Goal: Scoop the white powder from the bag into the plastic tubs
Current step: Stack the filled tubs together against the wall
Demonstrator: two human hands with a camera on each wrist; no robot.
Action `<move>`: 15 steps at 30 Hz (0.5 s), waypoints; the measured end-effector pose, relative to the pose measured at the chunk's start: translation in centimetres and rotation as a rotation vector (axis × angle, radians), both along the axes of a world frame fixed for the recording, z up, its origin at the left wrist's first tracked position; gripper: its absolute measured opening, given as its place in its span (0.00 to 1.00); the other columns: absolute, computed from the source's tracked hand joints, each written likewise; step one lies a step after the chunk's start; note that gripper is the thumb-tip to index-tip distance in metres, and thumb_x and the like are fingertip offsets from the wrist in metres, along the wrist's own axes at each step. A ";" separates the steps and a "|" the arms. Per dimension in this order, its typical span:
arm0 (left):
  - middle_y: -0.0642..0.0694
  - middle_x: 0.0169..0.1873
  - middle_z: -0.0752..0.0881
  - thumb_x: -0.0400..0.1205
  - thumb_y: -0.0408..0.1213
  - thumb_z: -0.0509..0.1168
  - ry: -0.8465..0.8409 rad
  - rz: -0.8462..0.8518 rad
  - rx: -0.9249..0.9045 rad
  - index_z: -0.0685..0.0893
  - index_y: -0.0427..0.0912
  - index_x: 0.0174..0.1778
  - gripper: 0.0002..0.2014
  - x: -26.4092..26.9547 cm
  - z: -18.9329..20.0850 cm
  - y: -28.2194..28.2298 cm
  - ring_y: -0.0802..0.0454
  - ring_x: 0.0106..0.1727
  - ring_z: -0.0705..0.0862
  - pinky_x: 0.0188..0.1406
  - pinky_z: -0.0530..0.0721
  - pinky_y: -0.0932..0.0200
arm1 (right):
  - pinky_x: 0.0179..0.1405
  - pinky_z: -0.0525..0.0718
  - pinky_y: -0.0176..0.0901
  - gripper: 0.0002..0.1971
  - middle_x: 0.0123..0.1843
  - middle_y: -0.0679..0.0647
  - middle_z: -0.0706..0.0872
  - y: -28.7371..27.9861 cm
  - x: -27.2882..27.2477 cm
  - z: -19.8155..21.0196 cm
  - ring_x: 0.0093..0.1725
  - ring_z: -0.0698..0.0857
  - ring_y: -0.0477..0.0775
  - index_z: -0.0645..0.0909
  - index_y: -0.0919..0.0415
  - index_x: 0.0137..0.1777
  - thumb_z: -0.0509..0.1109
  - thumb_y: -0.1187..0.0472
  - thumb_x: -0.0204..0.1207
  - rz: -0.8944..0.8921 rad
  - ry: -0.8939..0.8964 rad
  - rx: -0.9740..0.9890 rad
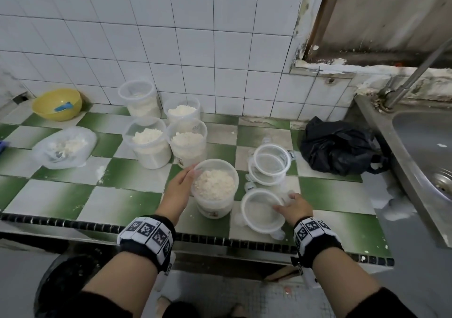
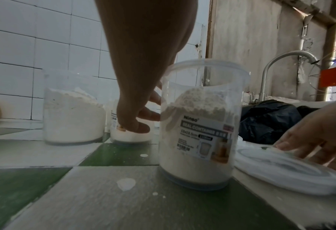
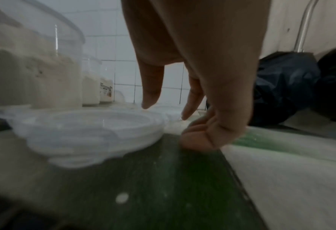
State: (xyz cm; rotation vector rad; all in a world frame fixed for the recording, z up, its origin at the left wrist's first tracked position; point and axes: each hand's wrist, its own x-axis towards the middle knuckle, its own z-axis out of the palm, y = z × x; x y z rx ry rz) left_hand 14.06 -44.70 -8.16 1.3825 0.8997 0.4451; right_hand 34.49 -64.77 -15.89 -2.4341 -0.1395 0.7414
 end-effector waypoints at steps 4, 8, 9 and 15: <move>0.56 0.59 0.88 0.87 0.48 0.61 0.003 -0.022 0.001 0.85 0.59 0.62 0.11 0.0 0.3 -0.1 0.56 0.61 0.85 0.54 0.83 0.59 | 0.59 0.81 0.47 0.32 0.64 0.62 0.82 0.2 -0.4 -0.3 0.61 0.82 0.63 0.70 0.61 0.72 0.78 0.59 0.69 -0.034 -0.038 0.038; 0.57 0.59 0.88 0.87 0.49 0.60 0.002 -0.026 0.004 0.84 0.60 0.63 0.12 0.0 0.4 -0.1 0.57 0.62 0.85 0.52 0.82 0.60 | 0.61 0.80 0.50 0.29 0.67 0.64 0.80 -0.3 0.5 -0.1 0.64 0.81 0.66 0.70 0.63 0.73 0.73 0.62 0.73 -0.095 -0.091 0.020; 0.57 0.59 0.88 0.87 0.49 0.60 0.002 -0.024 0.003 0.84 0.60 0.63 0.12 0.0 0.5 -0.1 0.57 0.62 0.85 0.52 0.82 0.60 | 0.61 0.80 0.50 0.28 0.67 0.64 0.80 -0.5 0.7 0.0 0.63 0.81 0.66 0.71 0.63 0.73 0.73 0.62 0.73 -0.110 -0.099 0.028; 0.57 0.59 0.88 0.86 0.50 0.61 -0.002 -0.029 -0.006 0.85 0.59 0.65 0.13 0.0 0.6 -0.1 0.55 0.62 0.85 0.60 0.83 0.55 | 0.59 0.81 0.48 0.18 0.58 0.61 0.85 -1.2 2.6 0.0 0.56 0.85 0.62 0.80 0.63 0.61 0.75 0.61 0.72 -0.265 -0.052 0.264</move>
